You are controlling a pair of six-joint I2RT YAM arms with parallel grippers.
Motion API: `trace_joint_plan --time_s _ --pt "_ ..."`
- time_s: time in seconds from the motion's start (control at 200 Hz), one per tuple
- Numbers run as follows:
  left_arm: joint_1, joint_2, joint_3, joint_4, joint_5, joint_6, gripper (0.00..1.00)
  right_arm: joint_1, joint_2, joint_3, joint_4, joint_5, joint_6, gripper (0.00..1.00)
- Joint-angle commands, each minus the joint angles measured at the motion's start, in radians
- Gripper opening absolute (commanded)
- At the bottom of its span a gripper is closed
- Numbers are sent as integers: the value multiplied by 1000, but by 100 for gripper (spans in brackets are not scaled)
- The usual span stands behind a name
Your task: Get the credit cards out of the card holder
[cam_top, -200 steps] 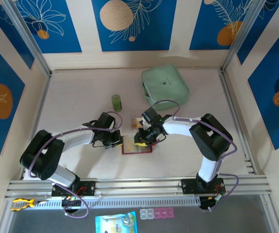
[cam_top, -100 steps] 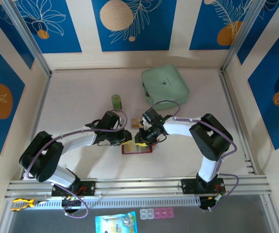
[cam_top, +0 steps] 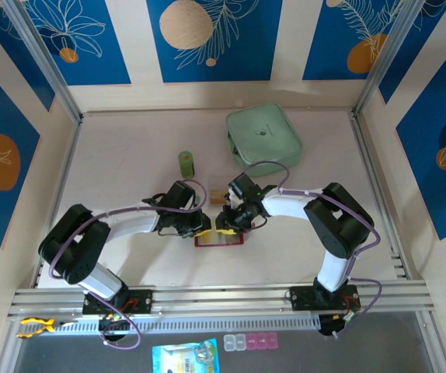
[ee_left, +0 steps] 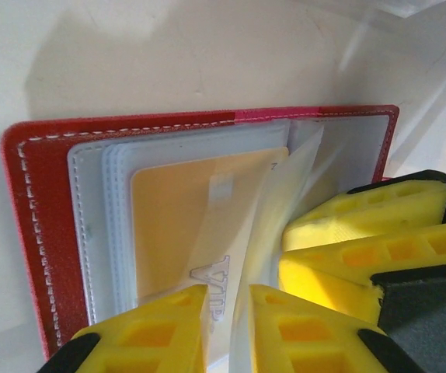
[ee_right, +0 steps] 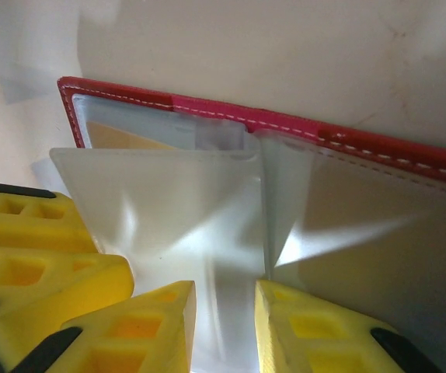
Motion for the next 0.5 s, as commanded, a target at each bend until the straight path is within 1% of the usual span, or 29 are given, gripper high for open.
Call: trace_joint_plan --time_s 0.0,0.195,0.495 --pt "-10 8 25 2 22 -12 18 -1 -28 -22 5 -10 4 28" --pt "-11 -6 45 -15 42 -13 19 -3 -70 -27 0 16 12 29" --pt "-24 -11 90 -66 43 -2 19 -20 -167 -42 -42 62 6 29"
